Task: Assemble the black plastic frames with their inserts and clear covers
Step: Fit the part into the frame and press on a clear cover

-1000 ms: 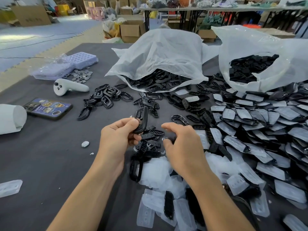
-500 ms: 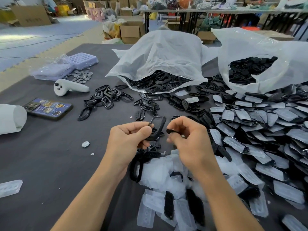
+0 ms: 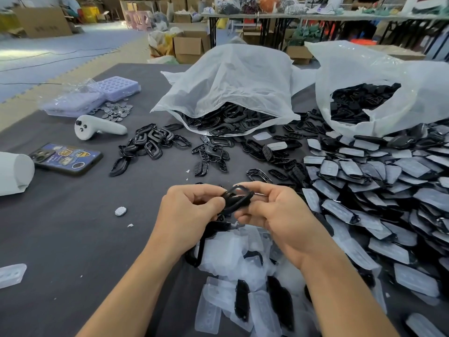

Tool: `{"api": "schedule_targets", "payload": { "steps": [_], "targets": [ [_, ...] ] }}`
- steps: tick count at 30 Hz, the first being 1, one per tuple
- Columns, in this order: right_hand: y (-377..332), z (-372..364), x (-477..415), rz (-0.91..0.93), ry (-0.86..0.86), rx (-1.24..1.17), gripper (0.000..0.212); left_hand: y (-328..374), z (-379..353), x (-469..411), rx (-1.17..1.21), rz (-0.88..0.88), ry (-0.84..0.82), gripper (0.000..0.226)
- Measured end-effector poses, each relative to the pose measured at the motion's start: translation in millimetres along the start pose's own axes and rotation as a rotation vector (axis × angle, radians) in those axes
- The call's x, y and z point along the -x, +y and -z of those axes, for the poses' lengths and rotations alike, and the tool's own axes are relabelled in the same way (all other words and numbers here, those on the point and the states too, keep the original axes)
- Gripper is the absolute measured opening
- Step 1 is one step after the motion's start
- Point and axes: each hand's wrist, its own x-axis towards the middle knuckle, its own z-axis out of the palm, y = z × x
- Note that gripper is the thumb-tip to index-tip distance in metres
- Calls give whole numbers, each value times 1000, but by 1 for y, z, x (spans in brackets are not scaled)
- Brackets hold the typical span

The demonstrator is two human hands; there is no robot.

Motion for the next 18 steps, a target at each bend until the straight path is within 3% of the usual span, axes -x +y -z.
{"api": "schedule_targets", "payload": {
  "steps": [3,9,14,18],
  "targets": [
    [-1,3,3,-6,-41,89,40,2,2,4,-156,-63,-41,40],
    [5,-2,0,40,47,237,42,3,-5,8,-242,-72,-33,30],
    [7,-2,-1,35,90,91,50,1,-5,5,-8,-9,-29,27],
    [7,-3,-3,51,180,-31,32,-1,-8,2,184,66,35,28]
  ]
}}
